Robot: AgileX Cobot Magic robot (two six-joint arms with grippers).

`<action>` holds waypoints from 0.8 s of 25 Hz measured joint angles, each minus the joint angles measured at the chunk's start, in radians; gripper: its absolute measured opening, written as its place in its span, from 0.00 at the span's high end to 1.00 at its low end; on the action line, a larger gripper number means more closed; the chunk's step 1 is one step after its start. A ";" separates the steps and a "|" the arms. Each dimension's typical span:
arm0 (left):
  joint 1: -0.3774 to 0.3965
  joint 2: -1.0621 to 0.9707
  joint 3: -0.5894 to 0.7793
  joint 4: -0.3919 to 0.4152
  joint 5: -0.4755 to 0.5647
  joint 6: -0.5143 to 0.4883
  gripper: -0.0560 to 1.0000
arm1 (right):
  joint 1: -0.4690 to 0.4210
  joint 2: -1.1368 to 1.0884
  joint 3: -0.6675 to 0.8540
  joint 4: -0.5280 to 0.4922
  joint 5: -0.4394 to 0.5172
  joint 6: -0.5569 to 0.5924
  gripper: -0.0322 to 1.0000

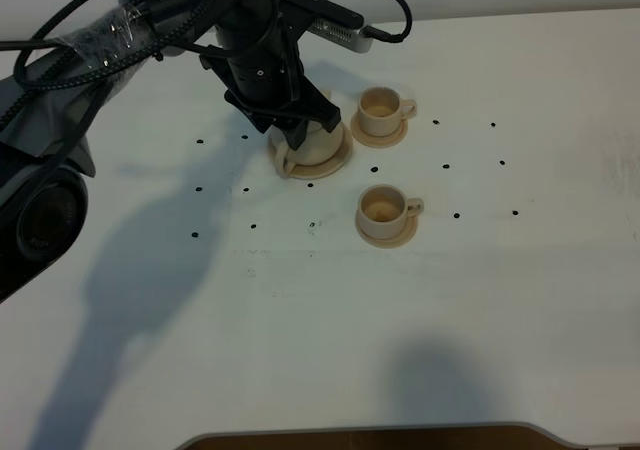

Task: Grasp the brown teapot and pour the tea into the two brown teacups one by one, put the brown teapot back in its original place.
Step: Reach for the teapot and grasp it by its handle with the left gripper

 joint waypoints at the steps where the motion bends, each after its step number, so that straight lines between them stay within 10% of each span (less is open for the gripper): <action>1: 0.002 0.010 0.000 0.000 0.000 0.005 0.51 | 0.000 0.000 0.000 0.000 0.000 0.000 0.58; 20: 0.008 0.069 0.000 -0.002 -0.014 0.038 0.51 | 0.000 0.000 0.000 0.000 0.000 0.000 0.58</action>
